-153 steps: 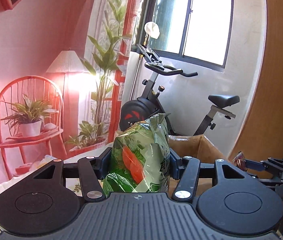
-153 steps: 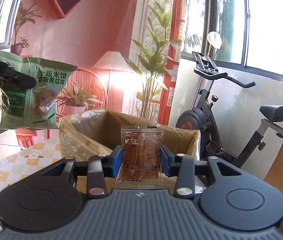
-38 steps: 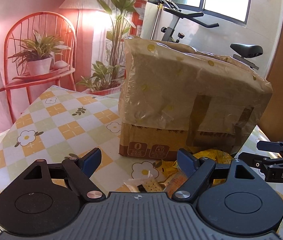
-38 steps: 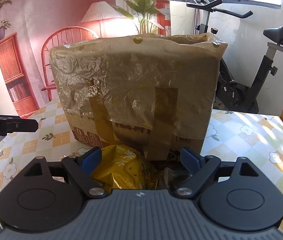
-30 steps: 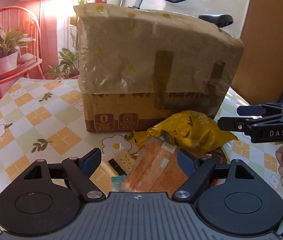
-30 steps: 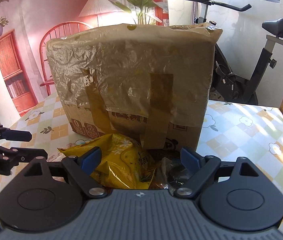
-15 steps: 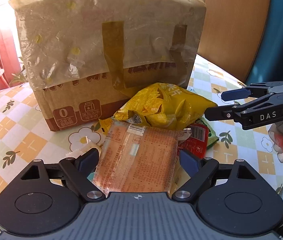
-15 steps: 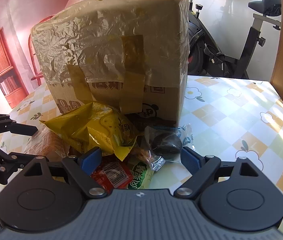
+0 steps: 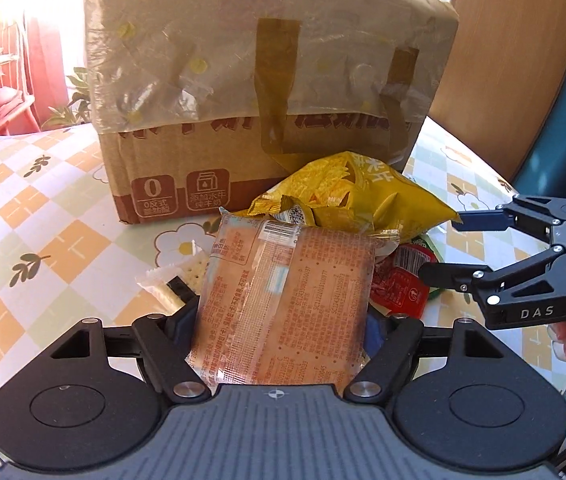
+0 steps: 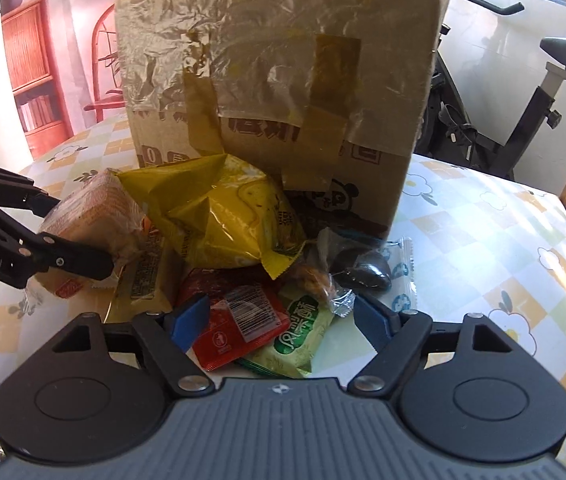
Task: Organize snacks
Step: 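Grasp the orange wafer packet with the left tool and lift it, then grasp the red snack packet with the right tool while the left tool holds the orange packet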
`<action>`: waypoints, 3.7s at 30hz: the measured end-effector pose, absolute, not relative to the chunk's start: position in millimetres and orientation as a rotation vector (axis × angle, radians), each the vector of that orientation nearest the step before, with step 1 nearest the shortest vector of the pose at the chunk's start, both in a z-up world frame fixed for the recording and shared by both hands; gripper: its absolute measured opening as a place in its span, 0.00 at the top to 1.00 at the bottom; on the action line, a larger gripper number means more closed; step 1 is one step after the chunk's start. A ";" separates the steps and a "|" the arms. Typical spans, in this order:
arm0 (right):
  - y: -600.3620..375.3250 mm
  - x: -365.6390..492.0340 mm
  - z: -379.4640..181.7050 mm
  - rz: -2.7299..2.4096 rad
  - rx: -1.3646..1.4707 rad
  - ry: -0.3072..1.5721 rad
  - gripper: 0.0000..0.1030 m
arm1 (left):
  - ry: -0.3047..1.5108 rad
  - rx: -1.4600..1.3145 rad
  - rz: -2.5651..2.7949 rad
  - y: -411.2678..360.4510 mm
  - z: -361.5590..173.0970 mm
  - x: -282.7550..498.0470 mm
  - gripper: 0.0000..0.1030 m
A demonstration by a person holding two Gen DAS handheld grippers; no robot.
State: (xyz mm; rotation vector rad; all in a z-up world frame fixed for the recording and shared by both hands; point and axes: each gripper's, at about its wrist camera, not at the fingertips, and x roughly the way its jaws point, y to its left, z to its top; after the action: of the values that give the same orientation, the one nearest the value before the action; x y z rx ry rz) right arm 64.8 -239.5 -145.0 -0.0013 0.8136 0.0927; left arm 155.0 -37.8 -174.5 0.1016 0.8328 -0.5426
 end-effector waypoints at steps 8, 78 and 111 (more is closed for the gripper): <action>-218.9 79.2 -151.0 0.207 -0.062 0.819 0.38 | 0.761 -0.046 -0.355 1.5 -140.9 150.3 0.24; -231.1 41.1 -170.2 0.047 -0.017 0.867 0.30 | 0.765 -0.124 -0.184 11.4 -143.6 133.2 0.24; -229.2 29.5 -180.1 -0.065 -0.009 0.806 0.24 | 0.775 -0.081 -0.170 5.1 -149.1 128.3 0.24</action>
State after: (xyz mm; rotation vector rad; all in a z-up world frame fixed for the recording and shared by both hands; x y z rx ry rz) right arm 29.5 -229.2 -180.1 -0.0090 0.8055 -0.0653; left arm 128.3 5.1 -149.1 -0.0815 0.7747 -0.1704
